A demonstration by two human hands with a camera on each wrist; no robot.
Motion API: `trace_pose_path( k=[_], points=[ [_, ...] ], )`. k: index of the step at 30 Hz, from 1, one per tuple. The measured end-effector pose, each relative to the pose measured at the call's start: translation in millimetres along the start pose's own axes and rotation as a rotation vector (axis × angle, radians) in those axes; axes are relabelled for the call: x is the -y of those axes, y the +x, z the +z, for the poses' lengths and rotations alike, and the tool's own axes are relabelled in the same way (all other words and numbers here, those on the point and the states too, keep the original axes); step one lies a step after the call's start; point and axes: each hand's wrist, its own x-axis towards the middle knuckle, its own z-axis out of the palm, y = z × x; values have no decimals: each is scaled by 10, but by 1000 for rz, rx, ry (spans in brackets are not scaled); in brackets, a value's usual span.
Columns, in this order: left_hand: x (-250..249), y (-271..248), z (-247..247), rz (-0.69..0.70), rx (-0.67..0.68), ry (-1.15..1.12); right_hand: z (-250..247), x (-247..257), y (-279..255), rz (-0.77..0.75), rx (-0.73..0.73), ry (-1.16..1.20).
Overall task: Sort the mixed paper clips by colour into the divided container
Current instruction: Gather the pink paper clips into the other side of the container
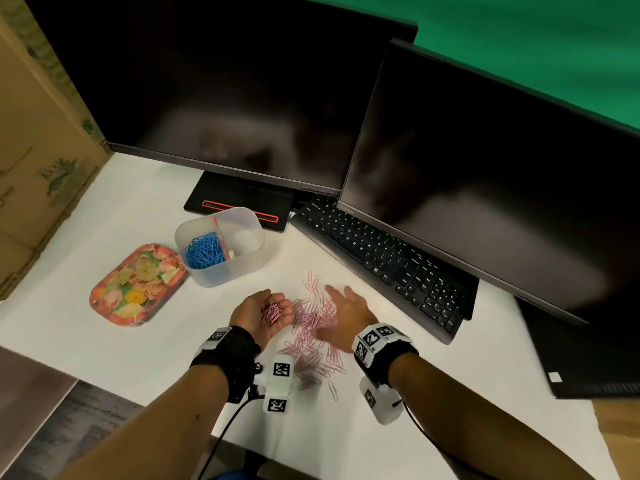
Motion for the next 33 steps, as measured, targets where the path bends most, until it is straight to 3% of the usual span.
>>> trace_pose_path(
  k=[5, 10, 18, 24, 33],
  points=[
    [12, -19, -178, -16, -30, 25, 224, 171, -55, -335, 9, -243],
    [38, -71, -188, -44, -21, 17, 241, 187, 17, -460, -24, -349],
    [68, -80, -102, -29, -49, 18, 161, 176, 177, -312, -56, -244],
    [36, -86, -57, -32, -32, 20, 19, 172, 129, -168, -98, 28],
    [72, -111, 155, -44, 39, 70, -275, 574, -182, -289, -173, 327]
  ],
)
